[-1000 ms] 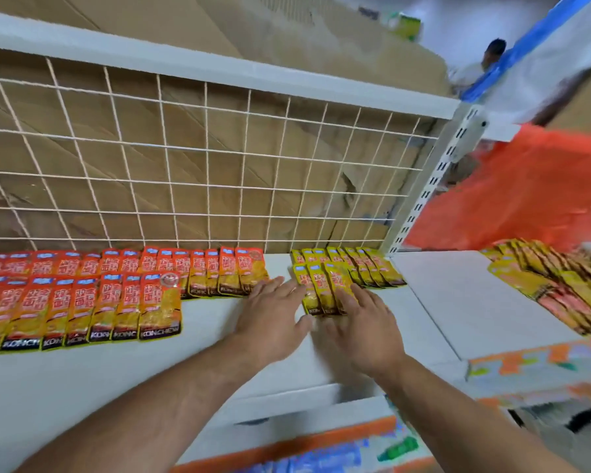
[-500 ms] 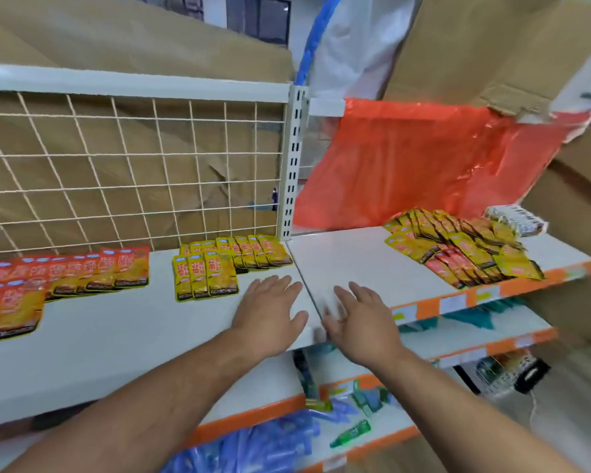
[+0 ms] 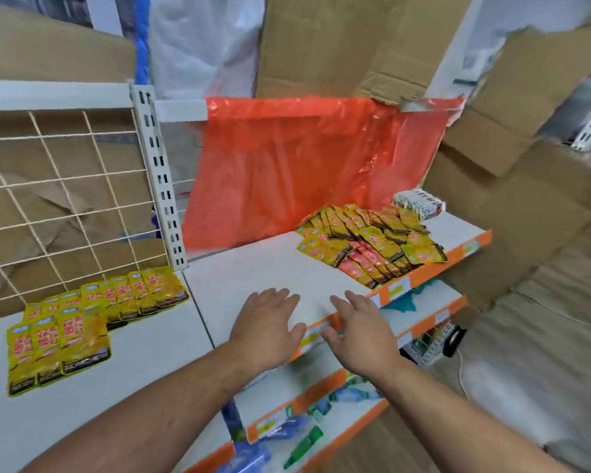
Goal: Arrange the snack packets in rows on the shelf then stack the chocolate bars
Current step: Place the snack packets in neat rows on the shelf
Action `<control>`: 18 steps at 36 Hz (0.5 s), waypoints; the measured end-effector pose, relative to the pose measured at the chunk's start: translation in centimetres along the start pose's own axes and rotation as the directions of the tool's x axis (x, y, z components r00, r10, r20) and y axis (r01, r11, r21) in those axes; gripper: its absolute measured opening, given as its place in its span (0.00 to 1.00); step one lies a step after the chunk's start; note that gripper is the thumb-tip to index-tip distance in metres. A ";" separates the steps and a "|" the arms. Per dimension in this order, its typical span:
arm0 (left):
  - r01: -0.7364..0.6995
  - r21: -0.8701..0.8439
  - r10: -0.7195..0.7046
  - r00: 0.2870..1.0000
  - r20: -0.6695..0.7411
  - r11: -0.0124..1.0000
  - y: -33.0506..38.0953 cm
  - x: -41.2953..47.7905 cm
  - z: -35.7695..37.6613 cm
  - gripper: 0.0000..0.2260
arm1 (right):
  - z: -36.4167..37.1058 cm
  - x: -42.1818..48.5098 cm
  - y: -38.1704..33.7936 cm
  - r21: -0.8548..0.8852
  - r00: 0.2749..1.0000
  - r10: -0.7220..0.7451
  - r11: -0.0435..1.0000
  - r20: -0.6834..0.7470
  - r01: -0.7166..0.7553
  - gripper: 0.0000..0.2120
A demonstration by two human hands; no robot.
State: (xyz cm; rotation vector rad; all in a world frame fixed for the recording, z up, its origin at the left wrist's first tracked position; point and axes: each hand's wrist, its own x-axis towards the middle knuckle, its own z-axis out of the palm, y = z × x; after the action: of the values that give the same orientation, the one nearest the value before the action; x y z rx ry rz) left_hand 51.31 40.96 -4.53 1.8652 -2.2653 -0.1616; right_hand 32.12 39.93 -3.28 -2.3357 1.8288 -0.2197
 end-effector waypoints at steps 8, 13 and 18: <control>-0.095 -0.031 0.096 0.995 0.018 0.995 0.7 9.1 1.5 0.33 | -0.6 5.7 3.9 0.018 0.991 0.133 0.991 -0.022 -0.133 0.31; -0.131 -0.028 0.133 0.990 0.054 0.991 0.7 13.5 2.4 0.27 | -0.7 8.7 5.5 0.035 0.988 0.154 0.988 -0.020 -0.153 0.31; -0.133 -0.062 0.138 0.987 0.077 0.989 1.0 16.2 3.4 0.27 | -0.4 11.0 7.1 0.008 0.989 0.150 0.989 0.003 -0.150 0.30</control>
State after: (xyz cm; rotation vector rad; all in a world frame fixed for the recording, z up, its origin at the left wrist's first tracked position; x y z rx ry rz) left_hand 46.63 25.14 -6.23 1.6994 -2.4055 -0.2814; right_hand 27.93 27.53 -4.33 -2.1790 1.9879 -0.2040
